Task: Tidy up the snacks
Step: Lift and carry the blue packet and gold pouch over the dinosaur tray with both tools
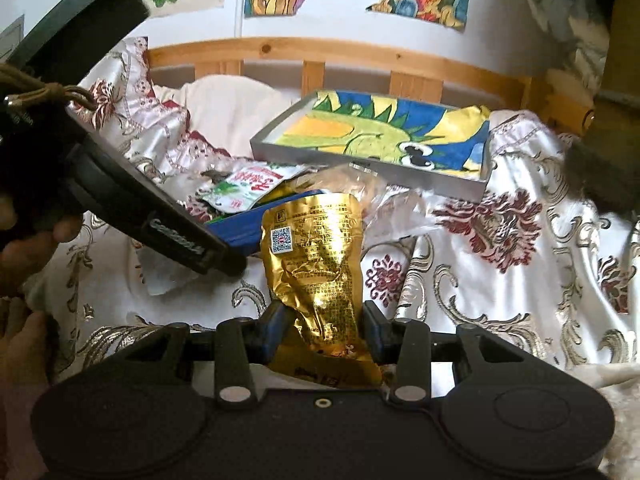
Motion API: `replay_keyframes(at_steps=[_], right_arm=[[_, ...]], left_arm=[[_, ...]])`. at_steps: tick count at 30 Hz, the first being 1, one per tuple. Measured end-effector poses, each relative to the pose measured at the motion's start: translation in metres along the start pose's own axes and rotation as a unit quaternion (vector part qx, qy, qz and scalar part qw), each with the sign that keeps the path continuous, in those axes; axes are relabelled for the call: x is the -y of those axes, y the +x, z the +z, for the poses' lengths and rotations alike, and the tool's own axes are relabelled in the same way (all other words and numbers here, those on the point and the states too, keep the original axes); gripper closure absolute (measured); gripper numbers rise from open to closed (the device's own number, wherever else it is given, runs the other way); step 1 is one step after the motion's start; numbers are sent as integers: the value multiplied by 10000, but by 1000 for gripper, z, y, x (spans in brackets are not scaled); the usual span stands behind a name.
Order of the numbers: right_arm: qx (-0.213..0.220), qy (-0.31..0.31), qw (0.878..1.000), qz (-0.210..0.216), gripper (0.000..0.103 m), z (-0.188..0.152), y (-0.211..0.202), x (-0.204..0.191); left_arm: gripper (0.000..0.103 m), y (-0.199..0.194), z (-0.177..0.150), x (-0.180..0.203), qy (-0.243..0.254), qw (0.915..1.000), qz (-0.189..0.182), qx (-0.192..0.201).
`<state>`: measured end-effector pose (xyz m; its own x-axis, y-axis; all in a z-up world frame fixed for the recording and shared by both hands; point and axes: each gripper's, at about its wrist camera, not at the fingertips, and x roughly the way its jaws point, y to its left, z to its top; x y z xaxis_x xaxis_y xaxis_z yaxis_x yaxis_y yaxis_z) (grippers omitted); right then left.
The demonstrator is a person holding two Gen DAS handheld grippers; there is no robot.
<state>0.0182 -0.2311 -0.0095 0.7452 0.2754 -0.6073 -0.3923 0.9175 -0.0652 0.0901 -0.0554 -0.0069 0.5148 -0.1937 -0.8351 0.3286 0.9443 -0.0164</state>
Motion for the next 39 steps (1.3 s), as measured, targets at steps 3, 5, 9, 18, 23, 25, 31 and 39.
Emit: replay_keyframes(at_steps=[3,5,9,18,23,25,31,39], right_arm=[[73,108,9999,-14,60,0,-6,2],[127,180,9998,-25,60,1,-10,4],[207,251,9995,-26,60,2,-12,7],[409,608,9972,169,60,12,-16,20],[487,753,9955,315,60,29,-10,30],[498,774,9950,399,60,37,-5,33],[736,1000,9919,272,60,73,24,59],[1239,1331,9833,102,59,122,83,110]], left_arm=[[67,-12,-4,-4,-196,9998,-9,38],[67,-19,-6,-8,-319,9995,-55,20],[67,-28,-10,-15,-448,9990,-64,-16],[67,-40,1,-19,-799,9957,-183,439],[67,-32,18,-20,-1032,9922,-157,675],[67,-28,26,-22,-1109,9909,-114,750],[67,-14,60,-30,-1114,9893,83,939],[67,16,112,-43,-1297,9847,334,1117]])
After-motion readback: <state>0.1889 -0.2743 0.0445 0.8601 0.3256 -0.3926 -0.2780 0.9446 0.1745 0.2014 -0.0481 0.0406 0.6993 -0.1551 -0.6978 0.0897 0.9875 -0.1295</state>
